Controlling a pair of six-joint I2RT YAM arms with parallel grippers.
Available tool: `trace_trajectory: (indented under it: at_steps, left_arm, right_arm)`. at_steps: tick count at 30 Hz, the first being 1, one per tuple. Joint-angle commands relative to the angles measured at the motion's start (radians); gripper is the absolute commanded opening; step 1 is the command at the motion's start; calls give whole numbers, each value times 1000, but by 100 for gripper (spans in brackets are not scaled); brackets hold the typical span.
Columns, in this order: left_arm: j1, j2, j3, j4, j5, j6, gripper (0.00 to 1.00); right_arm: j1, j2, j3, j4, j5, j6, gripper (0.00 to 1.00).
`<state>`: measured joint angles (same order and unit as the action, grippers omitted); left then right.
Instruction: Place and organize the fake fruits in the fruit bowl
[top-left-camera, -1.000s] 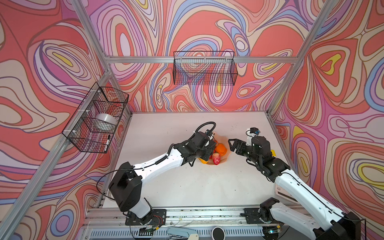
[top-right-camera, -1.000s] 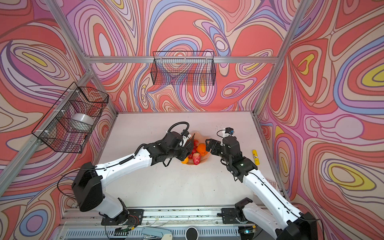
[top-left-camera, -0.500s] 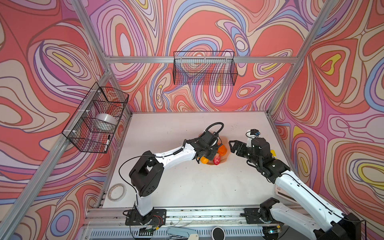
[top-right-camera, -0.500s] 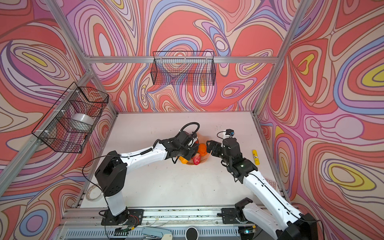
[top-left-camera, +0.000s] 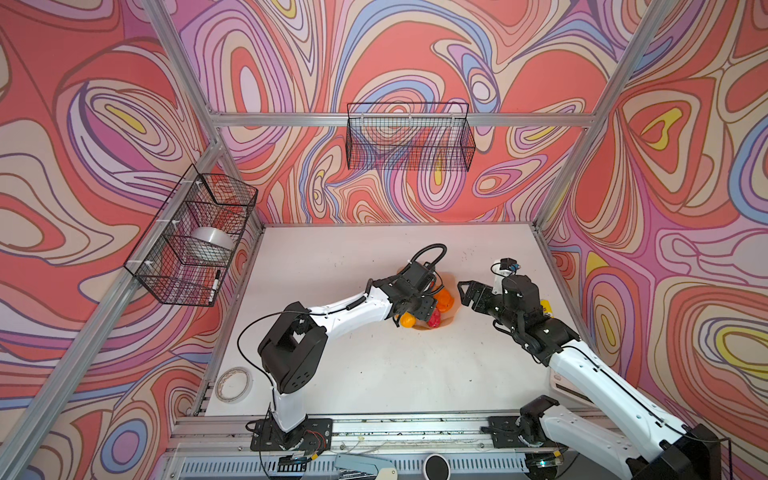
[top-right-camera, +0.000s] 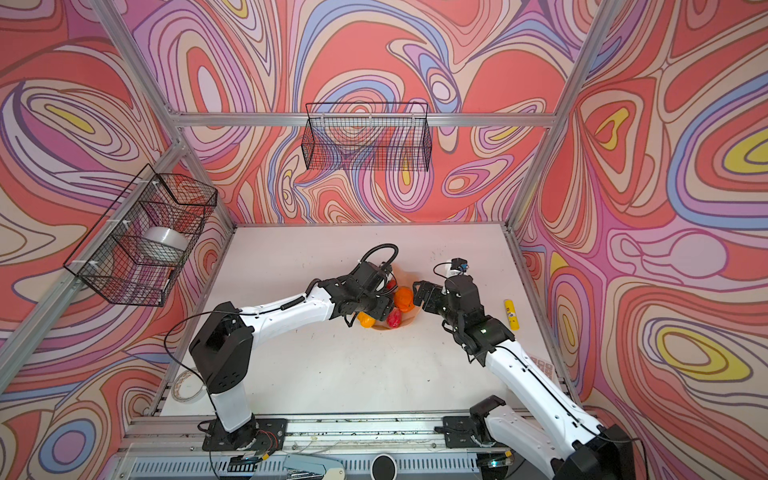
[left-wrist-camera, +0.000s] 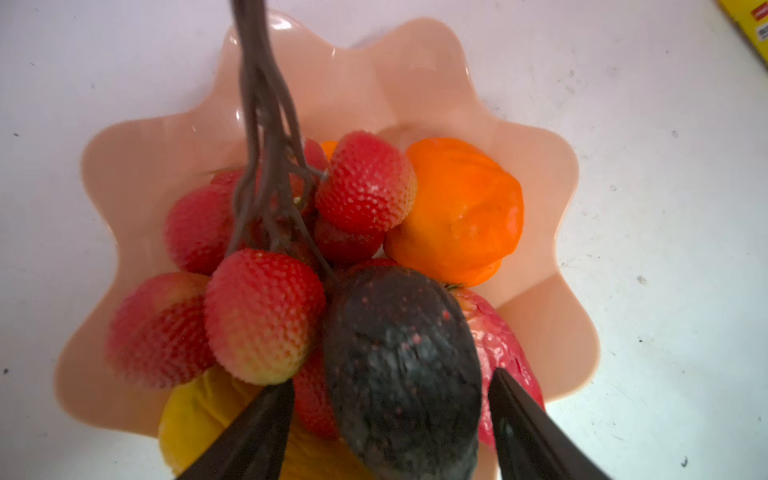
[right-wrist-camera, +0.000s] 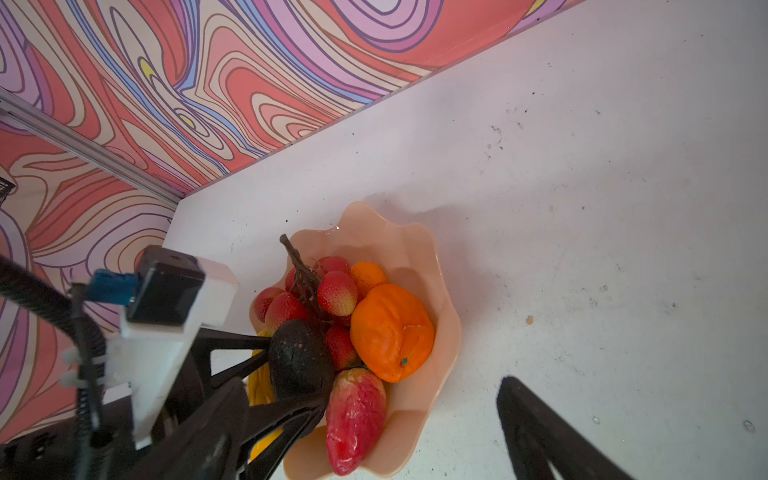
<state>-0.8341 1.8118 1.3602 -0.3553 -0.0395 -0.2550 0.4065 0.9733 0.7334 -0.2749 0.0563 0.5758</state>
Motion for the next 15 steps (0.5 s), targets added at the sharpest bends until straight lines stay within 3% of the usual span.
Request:
trace_trajectory:
  at_steps: [1, 5, 9, 15]
  left_arm:
    - [2, -139, -25, 118, -82, -5, 83]
    - [2, -304, -114, 276, -205, 37, 100]
    - [3, -462, -238, 422, -303, 102, 100]
    - [41, -687, -516, 526, -605, 241, 100]
  right_arm:
    - [-6, 27, 29, 21, 18, -55, 98]
    - [-8, 87, 96, 54, 1, -147, 98]
    - [-8, 171, 138, 143, 10, -209, 98]
    - [-30, 215, 89, 299, 113, -300, 98]
